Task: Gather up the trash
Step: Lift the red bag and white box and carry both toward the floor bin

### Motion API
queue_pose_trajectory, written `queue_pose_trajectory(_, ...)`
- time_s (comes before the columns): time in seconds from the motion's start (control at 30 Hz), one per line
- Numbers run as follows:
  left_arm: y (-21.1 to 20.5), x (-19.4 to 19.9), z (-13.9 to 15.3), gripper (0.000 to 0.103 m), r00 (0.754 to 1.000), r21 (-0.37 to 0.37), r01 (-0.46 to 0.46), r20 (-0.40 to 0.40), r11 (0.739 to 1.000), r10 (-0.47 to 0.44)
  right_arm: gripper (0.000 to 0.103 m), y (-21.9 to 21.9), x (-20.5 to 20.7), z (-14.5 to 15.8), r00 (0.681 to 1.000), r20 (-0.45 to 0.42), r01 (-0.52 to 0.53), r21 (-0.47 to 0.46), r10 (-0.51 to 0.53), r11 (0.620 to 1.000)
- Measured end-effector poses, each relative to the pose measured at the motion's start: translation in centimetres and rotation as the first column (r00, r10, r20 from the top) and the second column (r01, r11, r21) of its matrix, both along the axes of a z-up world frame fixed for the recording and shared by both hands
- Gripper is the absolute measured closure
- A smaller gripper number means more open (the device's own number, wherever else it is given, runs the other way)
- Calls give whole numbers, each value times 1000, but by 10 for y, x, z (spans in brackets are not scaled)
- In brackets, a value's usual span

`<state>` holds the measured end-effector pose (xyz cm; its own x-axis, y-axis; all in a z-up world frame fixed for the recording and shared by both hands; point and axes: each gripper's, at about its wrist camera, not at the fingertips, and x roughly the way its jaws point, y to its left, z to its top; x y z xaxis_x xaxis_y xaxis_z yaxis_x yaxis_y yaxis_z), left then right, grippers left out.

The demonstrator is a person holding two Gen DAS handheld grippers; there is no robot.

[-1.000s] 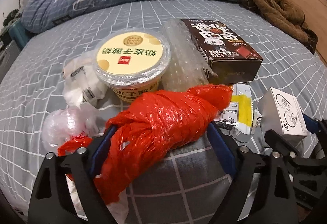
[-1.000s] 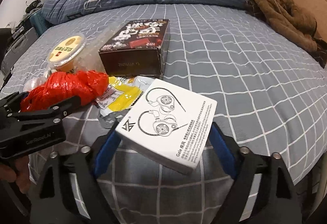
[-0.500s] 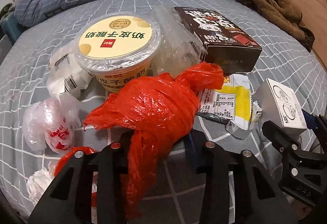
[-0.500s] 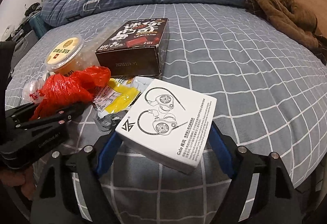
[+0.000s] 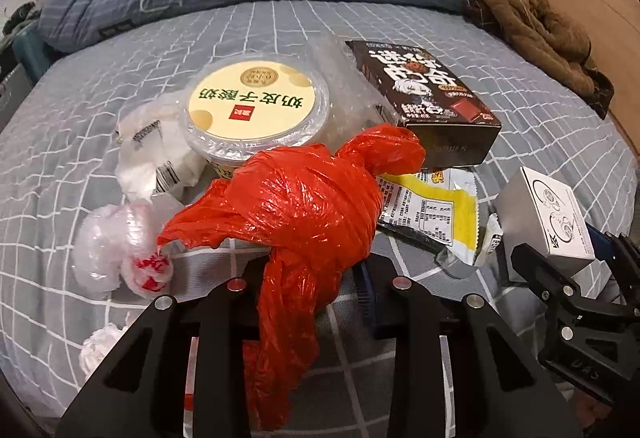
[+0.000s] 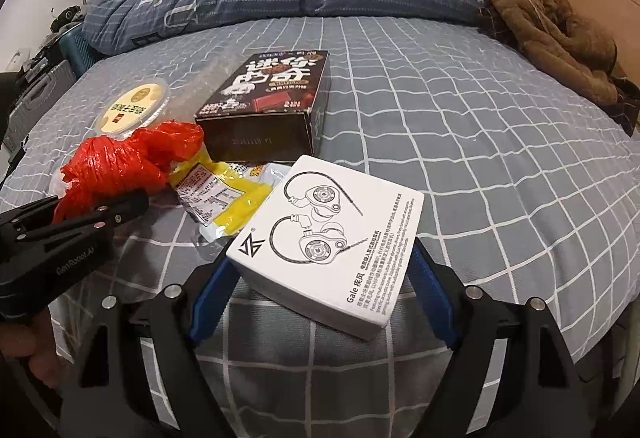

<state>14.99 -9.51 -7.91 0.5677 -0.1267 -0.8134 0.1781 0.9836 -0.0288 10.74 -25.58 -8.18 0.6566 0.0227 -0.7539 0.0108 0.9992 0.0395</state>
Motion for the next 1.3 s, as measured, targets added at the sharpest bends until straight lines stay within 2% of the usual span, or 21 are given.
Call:
queue_pose_trajectory(0.47,8,-19,29,72,999,-24,-5,32,1000,5,25,7,-16,31,999,41,-14,-14,14,1000)
queue_pose_trajectory(1.0,28,-67,60,72,995,-66,-45,81,997,50,25,20,-50,64,993,101,-52,-27,55,998)
queue_pose_trajectory(1.3,42,-97,58,72,995,-62,-66,74,996,71,25,27,-77,67,990,115,-78,-28,80,997)
